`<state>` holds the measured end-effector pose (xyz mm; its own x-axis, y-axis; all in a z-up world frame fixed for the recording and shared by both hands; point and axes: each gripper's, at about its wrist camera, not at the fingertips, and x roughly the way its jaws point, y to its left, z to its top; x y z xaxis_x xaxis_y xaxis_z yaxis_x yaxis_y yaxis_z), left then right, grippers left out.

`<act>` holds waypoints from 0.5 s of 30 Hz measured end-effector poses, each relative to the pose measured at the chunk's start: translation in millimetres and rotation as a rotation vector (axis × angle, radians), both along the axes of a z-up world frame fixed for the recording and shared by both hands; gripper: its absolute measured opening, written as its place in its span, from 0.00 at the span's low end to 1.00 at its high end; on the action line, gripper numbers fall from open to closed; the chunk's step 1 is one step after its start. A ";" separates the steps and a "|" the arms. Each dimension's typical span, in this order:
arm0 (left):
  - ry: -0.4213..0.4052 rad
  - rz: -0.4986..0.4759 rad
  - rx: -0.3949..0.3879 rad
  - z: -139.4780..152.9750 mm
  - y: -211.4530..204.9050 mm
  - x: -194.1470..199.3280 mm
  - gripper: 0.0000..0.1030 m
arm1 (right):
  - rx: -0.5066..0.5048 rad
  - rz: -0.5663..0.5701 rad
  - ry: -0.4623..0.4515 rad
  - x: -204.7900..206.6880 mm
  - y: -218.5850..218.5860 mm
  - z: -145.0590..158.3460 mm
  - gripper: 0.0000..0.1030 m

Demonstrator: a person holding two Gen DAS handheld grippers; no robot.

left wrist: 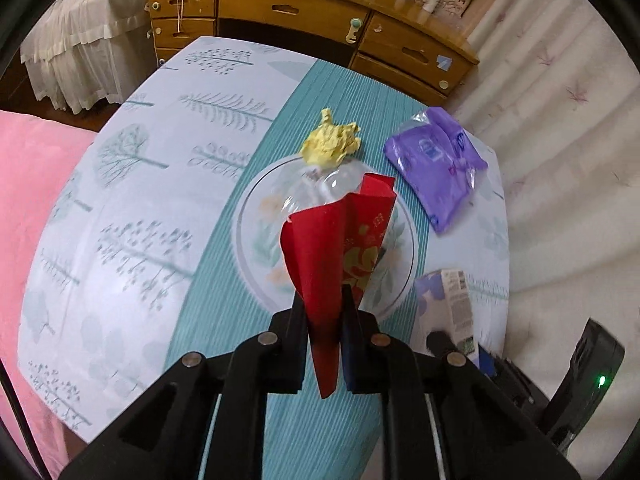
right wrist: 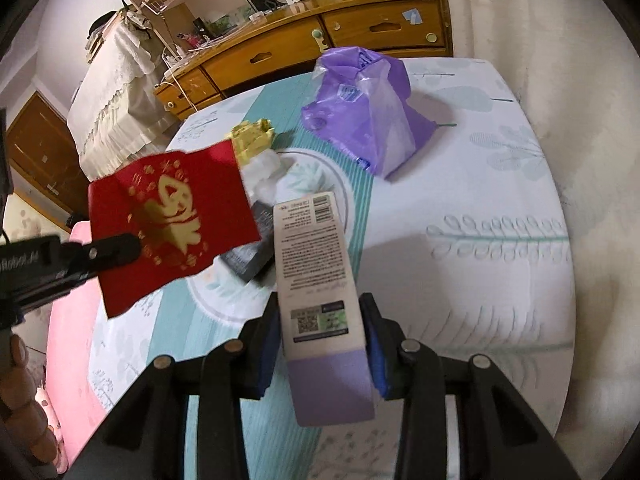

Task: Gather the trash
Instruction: 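Grasp the white-and-purple box with the right tool while the left tool grasps the red packet, then carry the red packet and white-and-purple box over the bin and open both tools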

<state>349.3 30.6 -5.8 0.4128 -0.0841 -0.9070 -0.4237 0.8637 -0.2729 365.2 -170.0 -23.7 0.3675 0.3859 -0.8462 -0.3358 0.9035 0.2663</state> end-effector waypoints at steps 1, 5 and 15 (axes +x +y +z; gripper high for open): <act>-0.004 -0.006 -0.002 2.1 2.4 -9.7 0.11 | 0.002 -0.006 -0.002 -7.8 1.3 2.6 0.37; -0.026 -0.043 0.010 14.0 12.2 -51.9 0.11 | -0.002 -0.026 -0.018 -39.8 5.8 13.3 0.36; -0.118 -0.202 0.015 50.4 43.8 -164.5 0.11 | -0.030 -0.132 -0.105 -154.8 25.4 52.6 0.36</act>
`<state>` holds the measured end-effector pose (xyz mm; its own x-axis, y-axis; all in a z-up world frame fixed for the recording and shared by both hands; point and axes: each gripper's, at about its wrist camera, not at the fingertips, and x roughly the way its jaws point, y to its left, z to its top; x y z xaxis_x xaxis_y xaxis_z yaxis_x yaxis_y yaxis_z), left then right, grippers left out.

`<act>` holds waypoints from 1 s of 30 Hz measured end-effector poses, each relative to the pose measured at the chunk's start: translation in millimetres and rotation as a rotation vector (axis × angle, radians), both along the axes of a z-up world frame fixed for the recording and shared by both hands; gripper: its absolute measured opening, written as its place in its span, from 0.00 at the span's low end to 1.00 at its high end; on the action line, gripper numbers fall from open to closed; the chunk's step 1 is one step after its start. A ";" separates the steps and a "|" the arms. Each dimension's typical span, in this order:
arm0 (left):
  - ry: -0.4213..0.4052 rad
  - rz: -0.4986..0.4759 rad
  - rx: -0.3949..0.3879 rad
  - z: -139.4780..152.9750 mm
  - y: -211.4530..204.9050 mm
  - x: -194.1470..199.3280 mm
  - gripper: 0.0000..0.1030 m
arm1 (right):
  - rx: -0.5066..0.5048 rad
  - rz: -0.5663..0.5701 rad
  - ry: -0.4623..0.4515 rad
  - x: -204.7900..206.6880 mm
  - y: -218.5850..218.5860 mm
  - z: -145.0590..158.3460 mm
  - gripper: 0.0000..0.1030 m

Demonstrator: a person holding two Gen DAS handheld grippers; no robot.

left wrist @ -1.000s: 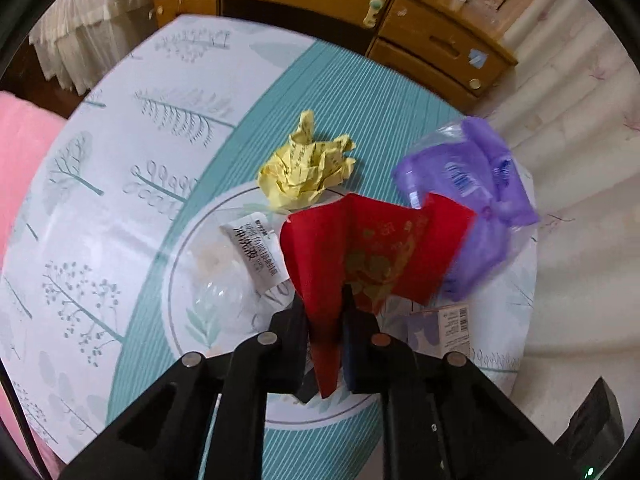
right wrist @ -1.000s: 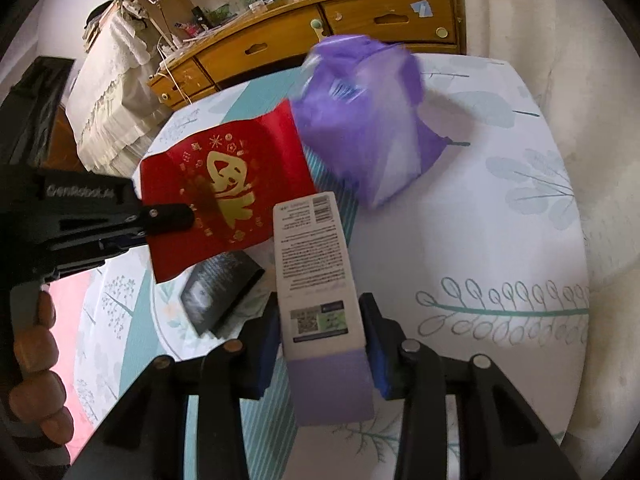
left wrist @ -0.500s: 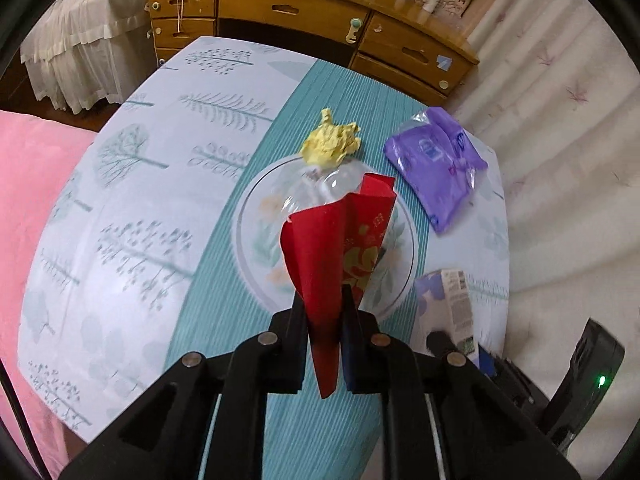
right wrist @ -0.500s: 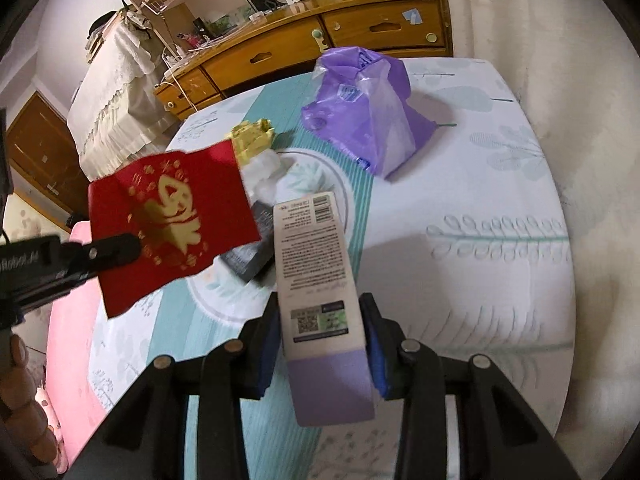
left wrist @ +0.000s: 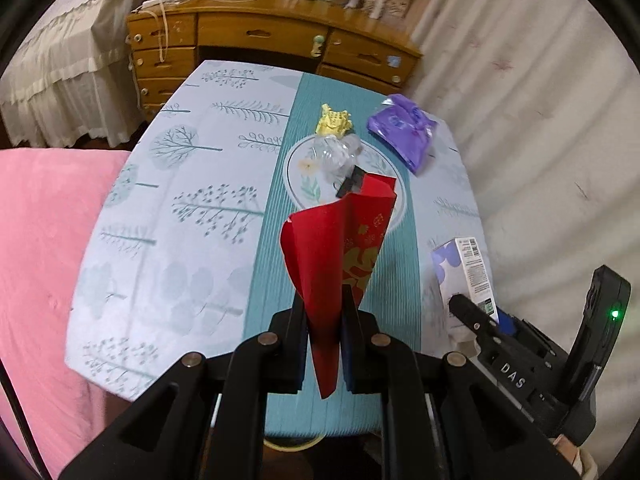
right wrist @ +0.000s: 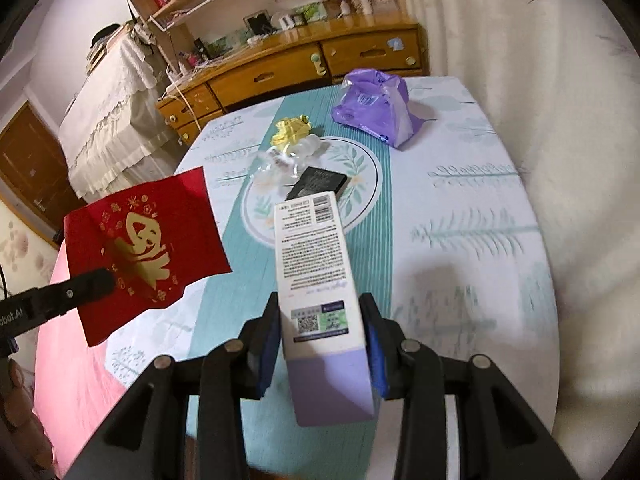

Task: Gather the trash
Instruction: 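Carry the red packet and white-and-purple box over the bin and open both tools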

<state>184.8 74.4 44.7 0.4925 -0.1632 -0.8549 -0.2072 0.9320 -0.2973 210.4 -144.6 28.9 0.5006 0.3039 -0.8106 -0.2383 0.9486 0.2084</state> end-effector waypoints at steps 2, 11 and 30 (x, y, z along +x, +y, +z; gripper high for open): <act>-0.020 -0.030 -0.001 6.4 6.7 -23.2 0.11 | 0.001 -0.029 -0.021 -31.8 6.3 8.1 0.36; -0.059 -0.198 0.017 10.1 35.0 -136.4 0.11 | -0.020 -0.099 -0.058 -155.0 41.1 15.5 0.37; 0.086 -0.309 0.031 -54.0 0.7 -230.6 0.11 | -0.090 -0.121 0.125 -274.1 48.1 -32.5 0.37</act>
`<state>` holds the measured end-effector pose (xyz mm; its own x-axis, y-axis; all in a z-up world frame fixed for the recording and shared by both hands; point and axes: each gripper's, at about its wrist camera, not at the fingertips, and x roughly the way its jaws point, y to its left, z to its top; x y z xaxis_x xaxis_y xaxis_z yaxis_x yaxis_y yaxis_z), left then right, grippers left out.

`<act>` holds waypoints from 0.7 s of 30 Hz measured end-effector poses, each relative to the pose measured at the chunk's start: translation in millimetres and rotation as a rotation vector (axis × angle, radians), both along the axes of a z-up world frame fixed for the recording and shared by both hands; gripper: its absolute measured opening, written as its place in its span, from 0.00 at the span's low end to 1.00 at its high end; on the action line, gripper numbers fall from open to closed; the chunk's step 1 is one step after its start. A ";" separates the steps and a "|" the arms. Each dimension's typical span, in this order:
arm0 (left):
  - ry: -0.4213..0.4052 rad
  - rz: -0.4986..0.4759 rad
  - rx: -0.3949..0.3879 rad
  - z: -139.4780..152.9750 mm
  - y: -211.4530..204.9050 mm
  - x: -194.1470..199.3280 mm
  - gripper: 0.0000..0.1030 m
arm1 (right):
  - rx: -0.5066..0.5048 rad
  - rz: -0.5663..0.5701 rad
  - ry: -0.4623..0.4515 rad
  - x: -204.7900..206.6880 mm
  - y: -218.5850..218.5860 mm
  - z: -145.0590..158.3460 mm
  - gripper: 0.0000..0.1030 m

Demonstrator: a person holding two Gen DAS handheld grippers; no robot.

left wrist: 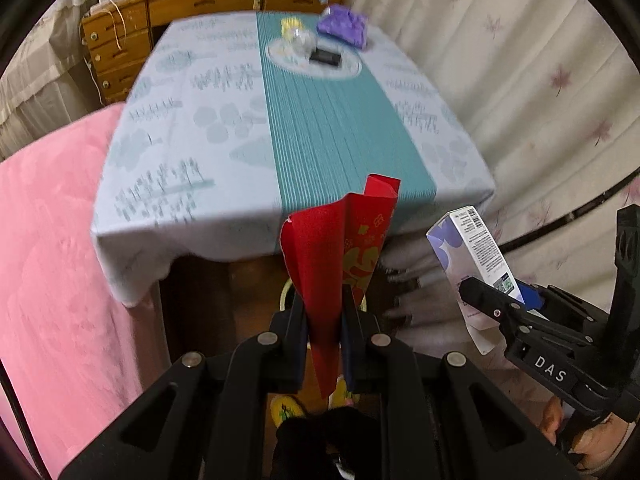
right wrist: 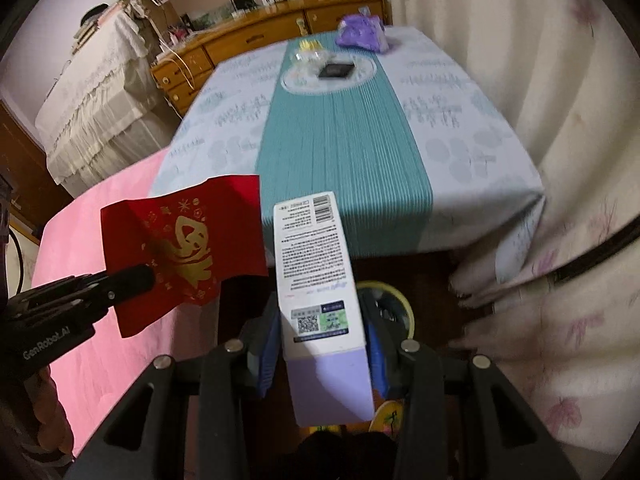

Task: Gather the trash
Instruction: 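Carry the red packet and white-and-purple box over the bin and open both tools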

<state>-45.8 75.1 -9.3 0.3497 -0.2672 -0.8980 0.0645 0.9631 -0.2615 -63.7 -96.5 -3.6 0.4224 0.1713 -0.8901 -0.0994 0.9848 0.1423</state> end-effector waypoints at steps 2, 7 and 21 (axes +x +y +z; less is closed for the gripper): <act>0.033 -0.006 0.011 -18.2 -9.1 -1.6 0.11 | 0.007 -0.010 0.039 -2.9 -6.7 -19.4 0.37; 0.122 -0.014 0.050 -85.3 -33.2 -2.8 0.11 | 0.036 -0.041 0.142 -0.6 -25.3 -92.0 0.37; 0.245 -0.057 0.114 -314.2 -111.9 38.4 0.11 | 0.045 -0.093 0.280 52.8 -74.9 -322.6 0.37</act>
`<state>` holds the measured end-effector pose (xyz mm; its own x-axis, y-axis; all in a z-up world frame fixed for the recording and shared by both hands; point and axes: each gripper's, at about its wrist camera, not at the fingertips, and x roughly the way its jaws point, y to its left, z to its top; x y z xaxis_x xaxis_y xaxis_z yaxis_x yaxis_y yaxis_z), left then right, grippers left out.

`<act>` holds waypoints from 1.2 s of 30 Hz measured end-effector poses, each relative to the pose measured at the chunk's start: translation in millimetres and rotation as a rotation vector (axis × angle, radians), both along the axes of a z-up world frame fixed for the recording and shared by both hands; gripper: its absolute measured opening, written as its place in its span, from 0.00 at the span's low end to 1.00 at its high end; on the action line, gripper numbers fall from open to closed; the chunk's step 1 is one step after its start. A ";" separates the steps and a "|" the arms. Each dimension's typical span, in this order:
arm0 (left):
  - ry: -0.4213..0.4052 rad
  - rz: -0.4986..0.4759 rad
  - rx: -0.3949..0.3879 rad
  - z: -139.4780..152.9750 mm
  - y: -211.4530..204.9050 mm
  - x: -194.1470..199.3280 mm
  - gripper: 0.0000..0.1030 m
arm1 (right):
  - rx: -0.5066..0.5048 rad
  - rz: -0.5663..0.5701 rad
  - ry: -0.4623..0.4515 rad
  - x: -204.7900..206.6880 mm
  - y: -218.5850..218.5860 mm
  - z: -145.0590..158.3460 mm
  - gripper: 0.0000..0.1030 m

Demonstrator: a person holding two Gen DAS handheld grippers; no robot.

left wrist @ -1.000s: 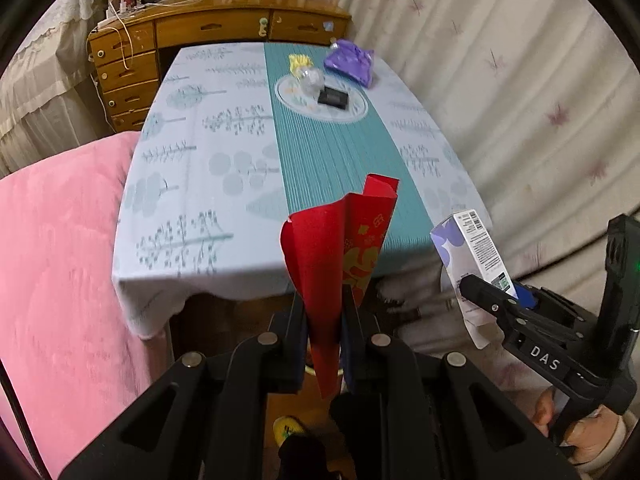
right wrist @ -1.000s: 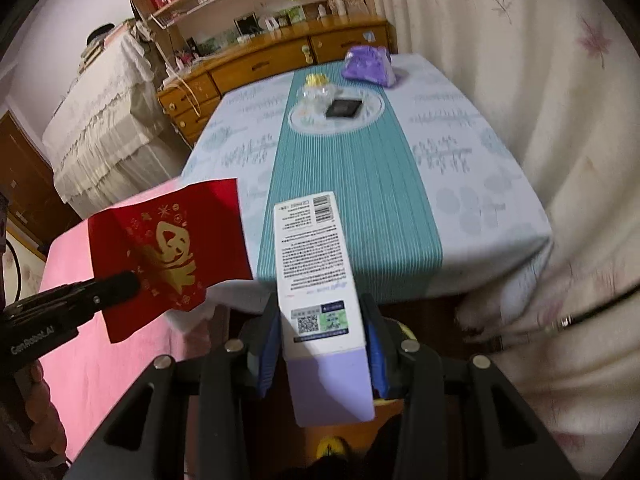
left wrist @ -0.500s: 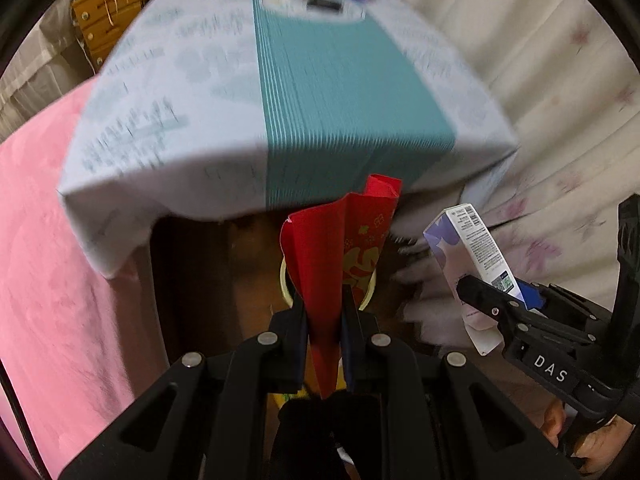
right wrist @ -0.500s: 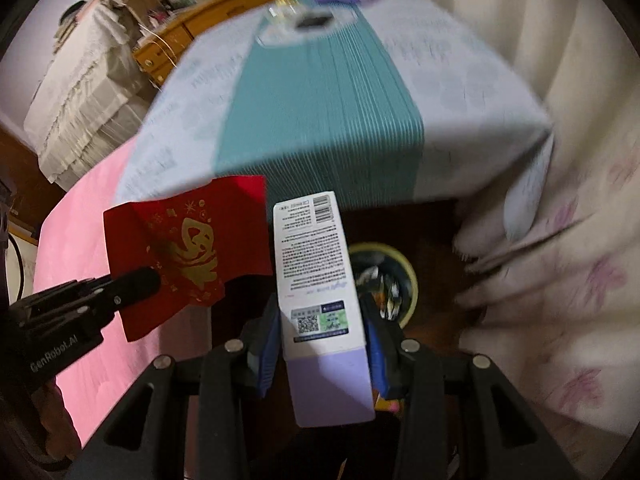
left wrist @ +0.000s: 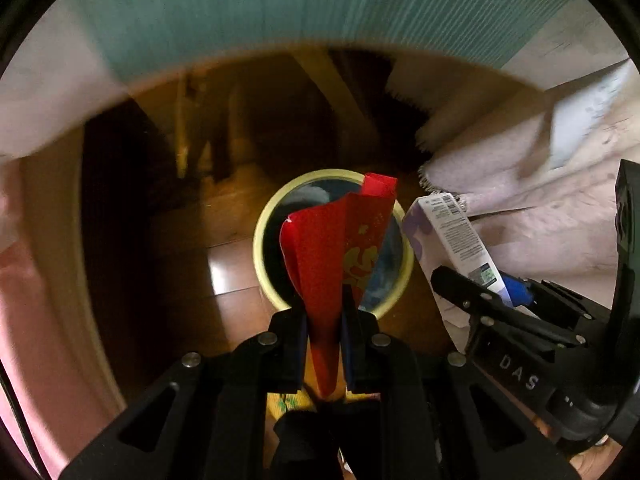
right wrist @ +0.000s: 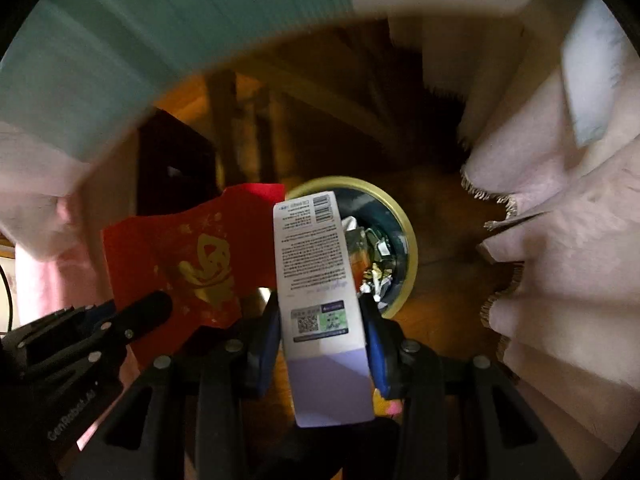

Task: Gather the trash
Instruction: 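Carry the red packet and white-and-purple box over the bin and open both tools, then raise both tools back toward the table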

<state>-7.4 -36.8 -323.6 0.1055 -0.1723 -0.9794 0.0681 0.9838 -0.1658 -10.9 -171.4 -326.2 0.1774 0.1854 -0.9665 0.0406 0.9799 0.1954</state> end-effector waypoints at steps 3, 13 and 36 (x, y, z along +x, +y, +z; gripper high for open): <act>0.003 0.003 0.008 -37.4 -8.0 13.9 0.15 | 0.005 -0.010 0.015 12.8 -6.5 -36.5 0.40; 0.008 0.077 0.049 -82.2 -0.4 29.0 0.86 | -0.010 -0.011 0.003 27.5 -16.3 -88.0 0.70; -0.026 0.124 0.076 37.1 26.3 -17.9 0.86 | -0.045 -0.012 -0.046 -11.8 -13.6 24.0 0.70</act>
<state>-25.4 -10.6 -286.4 0.1472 -0.0822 -0.9857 -0.0512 0.9946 -0.0905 -22.7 -184.9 -302.2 0.2240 0.1396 -0.9645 0.0447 0.9872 0.1532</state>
